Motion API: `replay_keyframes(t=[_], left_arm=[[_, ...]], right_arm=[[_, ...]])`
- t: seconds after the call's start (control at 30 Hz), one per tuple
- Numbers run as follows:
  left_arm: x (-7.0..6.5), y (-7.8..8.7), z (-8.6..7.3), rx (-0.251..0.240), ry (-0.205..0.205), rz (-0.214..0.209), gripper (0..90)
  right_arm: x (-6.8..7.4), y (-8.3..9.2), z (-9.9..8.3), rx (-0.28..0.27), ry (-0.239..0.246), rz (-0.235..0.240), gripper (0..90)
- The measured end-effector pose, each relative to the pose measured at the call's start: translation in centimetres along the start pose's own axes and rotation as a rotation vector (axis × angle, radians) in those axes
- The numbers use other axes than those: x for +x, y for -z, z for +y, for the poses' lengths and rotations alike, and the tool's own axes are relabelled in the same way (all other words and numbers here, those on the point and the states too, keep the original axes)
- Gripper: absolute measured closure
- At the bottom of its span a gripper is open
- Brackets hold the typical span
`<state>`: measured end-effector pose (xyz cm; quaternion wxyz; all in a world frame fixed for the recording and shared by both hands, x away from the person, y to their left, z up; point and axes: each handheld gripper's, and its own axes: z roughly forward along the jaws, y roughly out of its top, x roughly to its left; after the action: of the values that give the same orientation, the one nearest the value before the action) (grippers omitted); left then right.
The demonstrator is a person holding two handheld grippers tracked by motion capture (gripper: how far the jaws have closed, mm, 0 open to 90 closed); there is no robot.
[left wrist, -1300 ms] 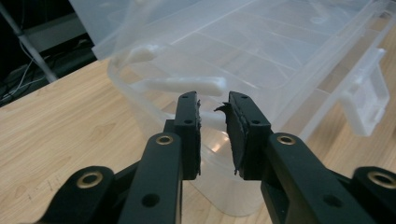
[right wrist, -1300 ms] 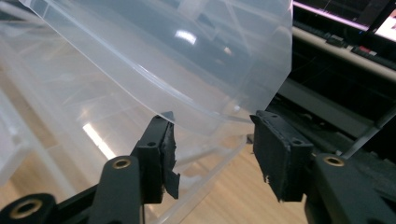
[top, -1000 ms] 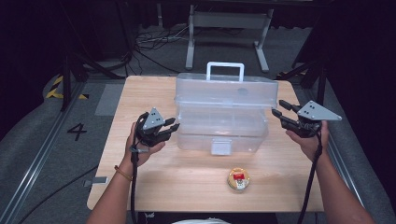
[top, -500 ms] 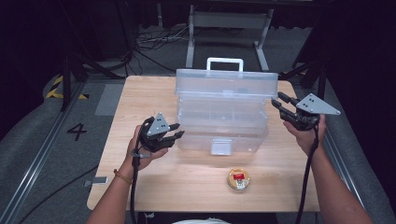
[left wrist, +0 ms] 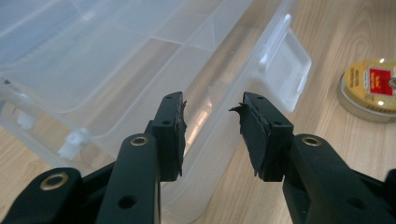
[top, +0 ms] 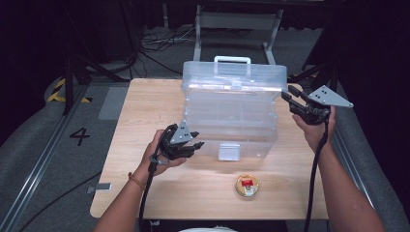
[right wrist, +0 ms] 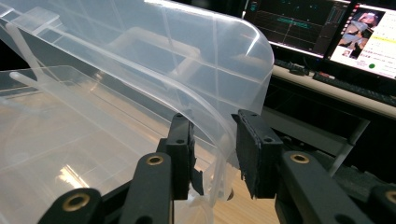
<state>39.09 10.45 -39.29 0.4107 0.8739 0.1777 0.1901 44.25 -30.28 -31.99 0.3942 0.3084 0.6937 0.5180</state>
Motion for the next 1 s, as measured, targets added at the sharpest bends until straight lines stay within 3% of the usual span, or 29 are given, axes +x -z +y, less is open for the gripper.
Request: replay_keyframes(t=[0.1, 0.2, 0.27, 0.43, 0.5, 0.57, 0.63, 0.77, 1.0], left_arm=[[0.1, -0.7, 0.2, 0.052, -0.023, -0.013, 59.4], [0.2, -1.0, 0.4, 0.070, -0.025, -0.025, 59.3], [0.3, -1.5, 0.7, 0.128, -0.048, -0.017, 59.3], [0.5, -2.4, 1.2, 0.155, -0.055, -0.060, 59.9], [0.3, -3.1, 1.4, 0.183, -0.069, -0.058, 59.9], [0.0, -3.7, 1.6, 0.219, -0.100, -0.030, 59.8], [-0.3, -4.2, 1.6, 0.224, -0.113, -0.050, 62.2], [-0.4, -4.8, 1.6, 0.221, -0.118, -0.029, 65.4], [-0.3, -4.8, 1.5, 0.216, -0.120, -0.029, 66.6]], right_arm=[[0.0, -0.3, 0.2, -0.005, -0.008, -0.010, 67.8], [-0.1, -0.6, 0.3, -0.007, -0.016, -0.018, 67.8], [-0.1, -0.9, 0.4, -0.010, -0.016, -0.026, 68.2], [0.0, -1.5, 0.8, -0.007, -0.017, -0.067, 69.7], [0.0, -1.9, 0.8, -0.012, -0.032, -0.087, 69.7], [0.2, -2.5, 0.8, -0.005, -0.020, -0.126, 68.4], [0.2, -3.2, 0.5, 0.001, -0.044, -0.145, 68.1], [-0.5, -4.1, 0.1, 0.018, -0.079, -0.156, 73.7], [-0.9, -5.0, 0.4, 0.029, -0.085, -0.167, 74.0]])
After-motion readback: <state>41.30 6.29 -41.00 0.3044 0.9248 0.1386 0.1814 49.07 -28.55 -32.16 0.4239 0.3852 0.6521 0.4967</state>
